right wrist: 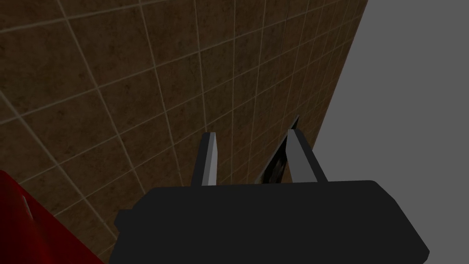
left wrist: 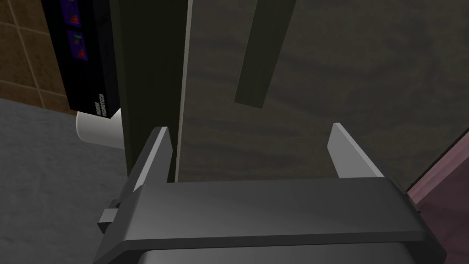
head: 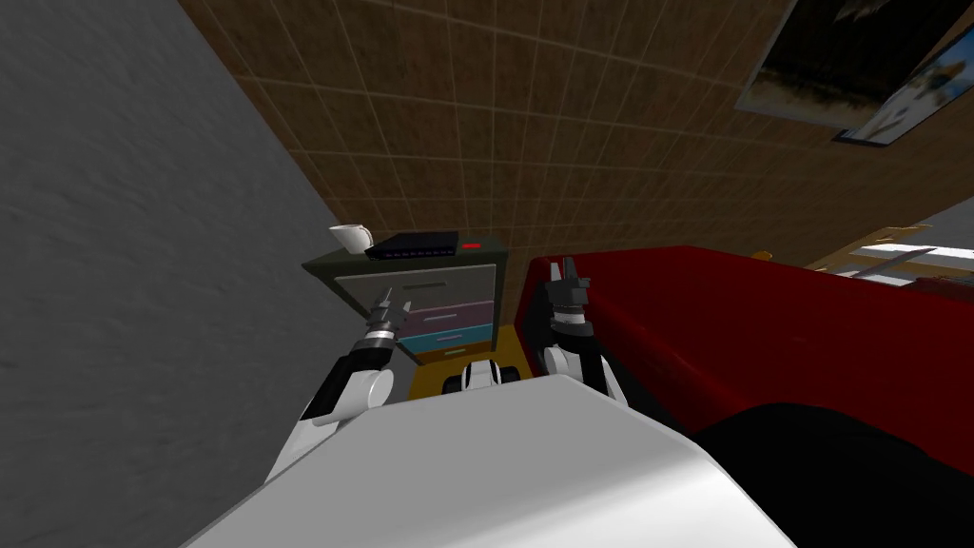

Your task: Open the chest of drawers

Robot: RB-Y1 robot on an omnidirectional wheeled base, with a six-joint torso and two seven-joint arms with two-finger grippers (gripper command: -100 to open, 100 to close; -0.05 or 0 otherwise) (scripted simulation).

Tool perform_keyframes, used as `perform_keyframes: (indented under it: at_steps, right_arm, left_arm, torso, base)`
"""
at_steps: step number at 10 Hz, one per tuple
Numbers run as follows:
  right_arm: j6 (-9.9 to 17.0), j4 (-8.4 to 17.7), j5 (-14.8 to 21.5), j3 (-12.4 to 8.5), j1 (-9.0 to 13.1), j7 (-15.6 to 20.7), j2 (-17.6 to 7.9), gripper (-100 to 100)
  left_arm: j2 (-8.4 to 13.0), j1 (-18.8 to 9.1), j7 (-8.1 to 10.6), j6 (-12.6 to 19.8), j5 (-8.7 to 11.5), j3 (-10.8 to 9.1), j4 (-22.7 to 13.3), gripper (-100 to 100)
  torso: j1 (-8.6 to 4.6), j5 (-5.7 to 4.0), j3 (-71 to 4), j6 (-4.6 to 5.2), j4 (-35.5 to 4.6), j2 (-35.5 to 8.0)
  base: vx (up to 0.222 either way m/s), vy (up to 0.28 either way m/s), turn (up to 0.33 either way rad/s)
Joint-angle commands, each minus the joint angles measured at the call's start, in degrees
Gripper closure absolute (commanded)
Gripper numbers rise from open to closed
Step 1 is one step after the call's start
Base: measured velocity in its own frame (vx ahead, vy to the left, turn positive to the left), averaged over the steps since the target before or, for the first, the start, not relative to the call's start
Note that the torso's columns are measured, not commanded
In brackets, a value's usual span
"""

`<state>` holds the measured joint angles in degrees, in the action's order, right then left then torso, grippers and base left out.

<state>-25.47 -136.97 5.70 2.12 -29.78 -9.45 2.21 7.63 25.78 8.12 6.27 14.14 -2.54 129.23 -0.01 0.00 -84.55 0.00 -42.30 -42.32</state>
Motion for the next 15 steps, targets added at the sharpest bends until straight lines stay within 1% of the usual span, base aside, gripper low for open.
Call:
perform_keyframes:
  at_steps: [1, 2, 3, 4, 5, 6, 7, 9, 10, 11, 13, 15]
  right_arm:
    - [0.0, 0.0, 0.0, 0.0, 0.0, 0.0, 0.0, 0]
    - [0.0, 0.0, 0.0, 0.0, 0.0, 0.0, 0.0, 0]
    - [0.0, 0.0, 0.0, 0.0, 0.0, 0.0, 0.0, 0]
    - [0.0, 0.0, 0.0, 0.0, 0.0, 0.0, 0.0, 0]
    - [0.0, 0.0, 0.0, 0.0, 0.0, 0.0, 0.0, 0]
    - [0.0, 0.0, 0.0, 0.0, 0.0, 0.0, 0.0, 0]
    - [0.0, 0.0, 0.0, 0.0, 0.0, 0.0, 0.0, 0]
    - [0.0, 0.0, 0.0, 0.0, 0.0, 0.0, 0.0, 0]
    - [0.0, 0.0, 0.0, 0.0, 0.0, 0.0, 0.0, 0]
    - [0.0, 0.0, 0.0, 0.0, 0.0, 0.0, 0.0, 0]
    - [0.0, 0.0, 0.0, 0.0, 0.0, 0.0, 0.0, 0]
    - [0.0, 0.0, 0.0, 0.0, 0.0, 0.0, 0.0, 0]
  left_arm:
    - [0.4, -0.3, 0.13, 3.3, 0.9, -0.45, -0.7, -100]
    - [0.4, -0.2, 0.11, 2.5, 0.7, -0.37, -0.5, -100]
    - [0.5, 0.3, 0.29, 4.0, 0.9, -0.78, 1.2, -100]
    - [0.3, 0.2, 0.14, 3.4, 0.8, -0.48, 0.6, -100]
    - [0.2, 0.3, 0.14, 3.6, 0.7, -0.49, 0.8, 100]
    - [0.5, 1.0, 0.19, 3.7, 0.9, -0.29, 1.8, 100]
    - [0.6, 1.2, 0.20, 3.7, 1.0, -0.24, 2.0, 100]
    - [0.8, 1.9, 0.25, 3.8, 1.1, -0.03, 3.0, 100]
    - [0.6, 1.7, 0.19, 3.8, 1.0, -0.04, 2.7, 100]
    - [0.7, 2.0, 0.32, 5.0, 1.1, -0.27, 3.6, -100]
    - [0.6, 2.2, 0.41, 5.8, 1.2, -0.45, 4.2, -100]
    - [0.6, 2.4, 0.56, 7.2, 1.3, -0.75, 5.1, -100]
  torso:
    - [-0.05, -0.01, 0.0, 0.00, 0.0, 0.0]
    - [0.02, 0.00, -0.1, 0.00, 0.0, 0.1]
    - [0.13, 0.03, 0.0, 0.01, 0.0, -0.1]
    - [0.19, 0.05, 0.0, 0.00, 0.0, 0.1]
    - [0.10, 0.04, 0.0, 0.00, 0.0, 0.0]
    - [0.00, 0.00, 0.1, 0.00, 0.0, -0.1]
    - [-0.11, -0.03, 0.3, -0.01, -0.1, -0.5]
    - [0.00, 0.00, 0.2, 0.00, -0.1, -0.3]
    - [-0.04, -0.01, 0.0, 0.00, 0.0, 0.0]
    - [0.02, 0.00, -0.2, 0.01, 0.1, 0.4]
    - [0.00, 0.00, -0.5, 0.00, 0.2, 0.7]
    - [0.07, 0.02, -0.1, 0.00, 0.0, 0.1]
  base:
    - [0.104, -0.061, 0.053]
    - [0.049, -0.025, 0.010]
    - [0.102, 0.013, -0.001]
    - [0.064, 0.010, 0.001]
    - [0.010, 0.002, 0.000]
    - [-0.123, -0.026, 0.032]
    - [-0.198, -0.007, 0.031]
    - [-0.199, -0.021, 0.020]
    - [-0.093, -0.016, 0.005]
    - [0.060, -0.024, -0.016]
    - [0.143, -0.019, -0.007]
    - [0.181, 0.000, -0.011]
